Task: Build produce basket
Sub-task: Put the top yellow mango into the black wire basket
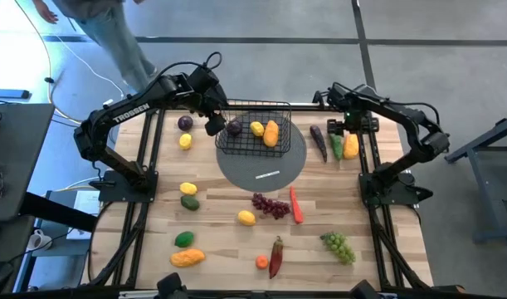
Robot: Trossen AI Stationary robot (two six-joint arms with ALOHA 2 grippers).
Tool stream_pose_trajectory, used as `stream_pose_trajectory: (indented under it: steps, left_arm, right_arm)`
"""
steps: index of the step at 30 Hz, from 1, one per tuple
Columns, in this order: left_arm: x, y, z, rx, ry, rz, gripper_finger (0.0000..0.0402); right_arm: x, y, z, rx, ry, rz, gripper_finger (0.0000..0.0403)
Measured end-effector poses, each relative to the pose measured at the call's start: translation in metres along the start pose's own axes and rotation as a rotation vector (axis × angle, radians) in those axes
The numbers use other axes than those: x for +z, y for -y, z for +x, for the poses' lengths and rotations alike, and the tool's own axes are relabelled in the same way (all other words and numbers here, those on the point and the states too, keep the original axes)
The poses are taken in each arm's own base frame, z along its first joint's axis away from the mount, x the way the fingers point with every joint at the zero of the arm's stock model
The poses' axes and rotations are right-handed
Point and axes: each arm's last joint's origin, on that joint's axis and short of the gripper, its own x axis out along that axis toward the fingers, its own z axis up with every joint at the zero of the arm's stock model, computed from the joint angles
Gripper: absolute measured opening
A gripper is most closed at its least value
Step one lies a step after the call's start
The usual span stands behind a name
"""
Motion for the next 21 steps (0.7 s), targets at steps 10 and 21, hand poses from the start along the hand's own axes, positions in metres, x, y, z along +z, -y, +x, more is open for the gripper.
stream_pose_trajectory:
  steps: [10,21]
  left_arm:
    - [0.001,0.0,0.0,0.005,0.008,0.0,0.0258]
    - [0.001,-0.001,0.0,0.006,0.009,0.0,0.0258]
  right_arm:
    - [-0.002,0.003,0.024,-0.01,0.013,0.086,0.0268]
    - [-0.003,0.002,0.038,-0.007,0.057,0.169,0.0268]
